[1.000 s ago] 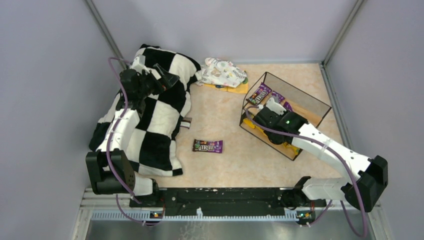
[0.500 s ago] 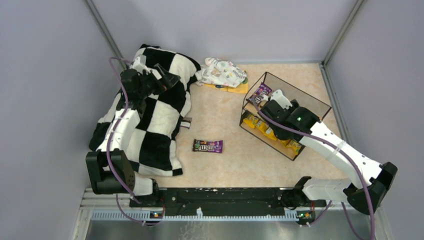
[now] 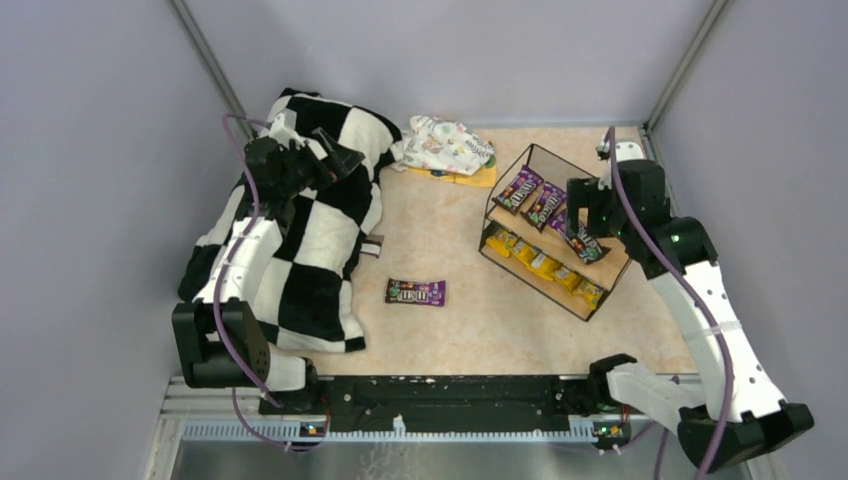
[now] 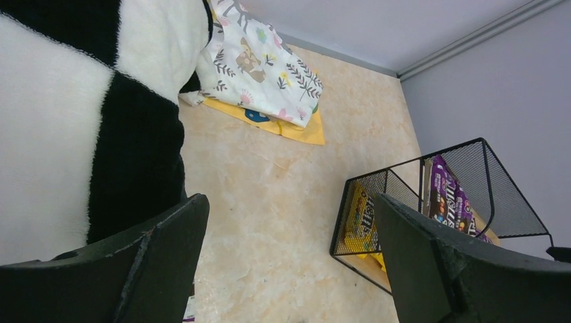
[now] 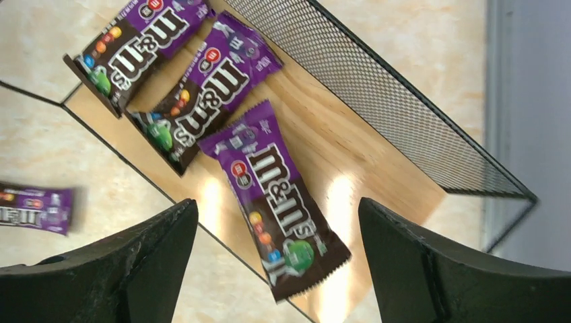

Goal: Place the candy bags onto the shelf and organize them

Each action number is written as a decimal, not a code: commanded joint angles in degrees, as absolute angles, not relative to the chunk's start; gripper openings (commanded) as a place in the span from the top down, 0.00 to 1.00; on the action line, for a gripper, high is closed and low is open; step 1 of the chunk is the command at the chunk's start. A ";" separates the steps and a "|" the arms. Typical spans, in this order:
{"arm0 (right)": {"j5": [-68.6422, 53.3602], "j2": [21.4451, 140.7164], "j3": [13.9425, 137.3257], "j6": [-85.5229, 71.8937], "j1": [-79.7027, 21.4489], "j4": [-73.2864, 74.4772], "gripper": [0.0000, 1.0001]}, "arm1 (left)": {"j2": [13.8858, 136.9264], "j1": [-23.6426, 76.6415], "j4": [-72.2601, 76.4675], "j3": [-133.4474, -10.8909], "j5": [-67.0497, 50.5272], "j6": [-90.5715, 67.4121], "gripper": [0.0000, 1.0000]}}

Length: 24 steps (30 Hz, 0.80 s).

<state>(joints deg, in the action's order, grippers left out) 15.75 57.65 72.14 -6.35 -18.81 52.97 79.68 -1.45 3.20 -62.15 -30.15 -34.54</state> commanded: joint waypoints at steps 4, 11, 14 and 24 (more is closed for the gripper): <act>-3.64 60.43 68.75 -7.89 -12.02 44.01 0.13 | 79.46 -1.07 4.72 -64.34 -30.42 -33.99 0.02; 1.36 62.75 66.03 -6.39 -11.87 44.59 0.25 | 79.10 -1.11 4.83 -64.42 -30.76 -34.19 0.02; 6.59 63.64 65.82 -5.70 -11.88 45.64 0.36 | 79.16 -1.11 4.92 -64.49 -31.17 -34.36 0.02; 8.44 61.63 61.91 -7.47 -11.90 44.14 0.37 | 79.58 -1.12 4.97 -64.41 -31.33 -34.54 0.02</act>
<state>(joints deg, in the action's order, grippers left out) 6.31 63.37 63.24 -6.28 -12.23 46.13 79.68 -1.34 3.01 -62.15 -30.50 -34.57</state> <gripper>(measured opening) 0.645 0.984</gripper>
